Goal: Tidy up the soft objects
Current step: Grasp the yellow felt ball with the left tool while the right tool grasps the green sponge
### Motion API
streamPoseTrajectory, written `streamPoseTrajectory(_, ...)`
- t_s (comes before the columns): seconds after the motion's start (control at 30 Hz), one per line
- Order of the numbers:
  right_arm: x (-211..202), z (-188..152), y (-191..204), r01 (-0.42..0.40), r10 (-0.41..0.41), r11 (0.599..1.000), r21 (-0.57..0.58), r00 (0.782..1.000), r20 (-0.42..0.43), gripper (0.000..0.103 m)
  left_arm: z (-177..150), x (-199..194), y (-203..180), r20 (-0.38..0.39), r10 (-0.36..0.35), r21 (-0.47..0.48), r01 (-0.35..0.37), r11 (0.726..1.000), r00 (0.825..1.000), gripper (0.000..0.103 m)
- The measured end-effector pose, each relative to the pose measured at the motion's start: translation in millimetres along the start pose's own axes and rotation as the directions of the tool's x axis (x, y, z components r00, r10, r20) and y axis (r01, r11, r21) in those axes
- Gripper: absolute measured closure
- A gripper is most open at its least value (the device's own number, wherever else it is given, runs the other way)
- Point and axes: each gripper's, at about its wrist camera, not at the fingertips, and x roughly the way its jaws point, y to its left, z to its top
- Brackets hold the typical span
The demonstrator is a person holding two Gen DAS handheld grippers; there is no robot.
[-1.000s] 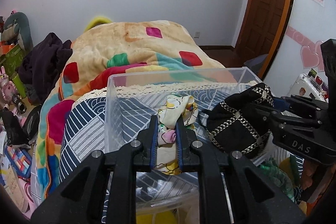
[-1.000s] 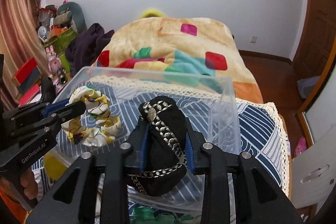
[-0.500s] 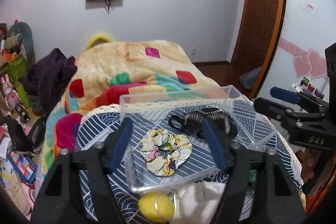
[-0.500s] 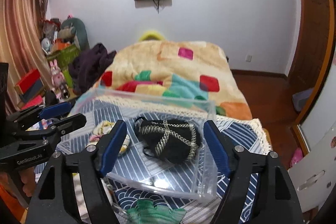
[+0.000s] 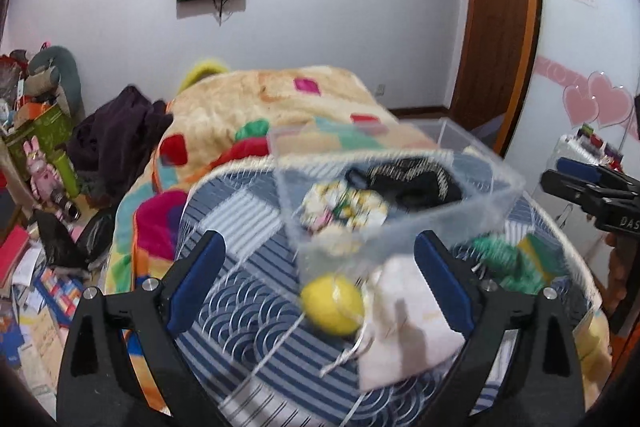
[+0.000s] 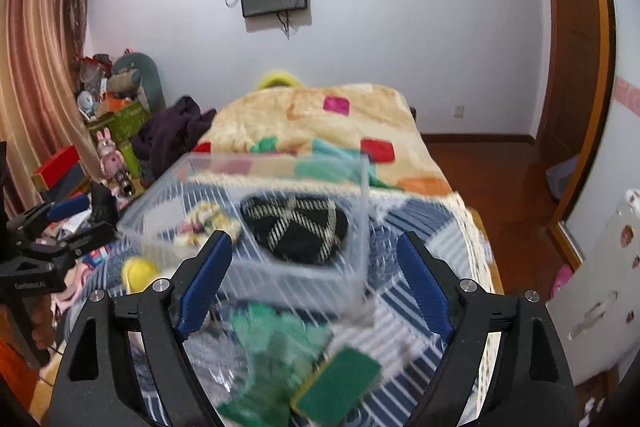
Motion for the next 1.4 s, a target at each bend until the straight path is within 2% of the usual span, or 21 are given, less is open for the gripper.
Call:
streamPoseTrajectory(0.23, 7.4, -40.6, -15.4, 0.036, -0.033, 0.999, 0.032, 0.995, -0.094, 0.02, -32.4, 6.5, 20.5, -0.057, 0.019, -0.079, -0.023, 0.997, 0.998, 0.007)
streamPoseTrajectory(0.4, 4.0, -61.1, -25.7, 0.047, -0.037, 0.996, 0.077, 0.992, -0.123, 0.02, -42.9, 13.3, 28.6, -0.081, 0.045, -0.093, -0.052, 0.994, 0.996, 0.011)
streamPoseTrajectory(0.5, 3.5, -68.0, -30.2, 0.042, -0.028, 0.995, 0.095, 0.989, -0.143, 0.02, -48.4, 23.4, 25.0, -0.109, 0.036, -0.077, -0.045, 0.996, 0.993, 0.012)
streamPoseTrajectory(0.67, 7.4, -73.5, -30.2, 0.031, -0.015, 0.995, 0.097, 0.987, -0.162, 0.021, -49.3, 32.4, 13.2, -0.114, 0.005, -0.062, -0.012, 0.998, 0.993, 0.013)
streamPoseTrajectory(0.77, 9.1, -76.3, -27.4, 0.022, -0.006, 0.996, 0.092, 0.986, -0.168, 0.021, -46.9, 41.3, 6.6, -0.125, -0.026, -0.061, 0.018, 0.998, 0.992, 0.023)
streamPoseTrajectory(0.83, 10.1, -78.9, -27.2, 0.015, 0.002, 0.995, 0.097, 0.985, -0.172, 0.027, -45.4, 47.6, 2.8, -0.137, -0.038, -0.06, 0.03, 0.998, 0.99, 0.03)
streamPoseTrajectory(0.9, 12.3, -80.6, -28.2, 0.0, 0.019, 0.995, 0.103, 0.982, -0.185, 0.037, -44.8, 53.1, -0.1, -0.147, -0.051, -0.061, 0.042, 0.997, 0.988, 0.039)
streamPoseTrajectory(0.97, 14.3, -82.7, -30.0, -0.018, 0.04, 0.993, 0.114, 0.98, -0.196, 0.046, -45.4, 56.9, -2.2, -0.157, -0.071, -0.062, 0.062, 0.996, 0.985, 0.054)
streamPoseTrajectory(1.0, 14.5, -83.8, -30.5, -0.031, 0.055, 0.992, 0.122, 0.979, -0.199, 0.051, -46.2, 57.9, -2.7, -0.162, -0.084, -0.065, 0.075, 0.995, 0.983, 0.059)
streamPoseTrajectory(1.13, 10.3, -84.1, -28.5, -0.034, 0.055, 0.993, 0.117, 0.981, -0.186, 0.059, -47.4, 53.9, -4.2, -0.148, -0.084, -0.062, 0.076, 0.995, 0.985, 0.061)
streamPoseTrajectory(1.4, -8.1, -68.8, -24.6, -0.002, 0.013, 0.996, 0.089, 0.994, -0.113, 0.059, -37.7, 23.0, 1.6, -0.09, -0.065, -0.062, 0.059, 0.996, 0.994, 0.061)
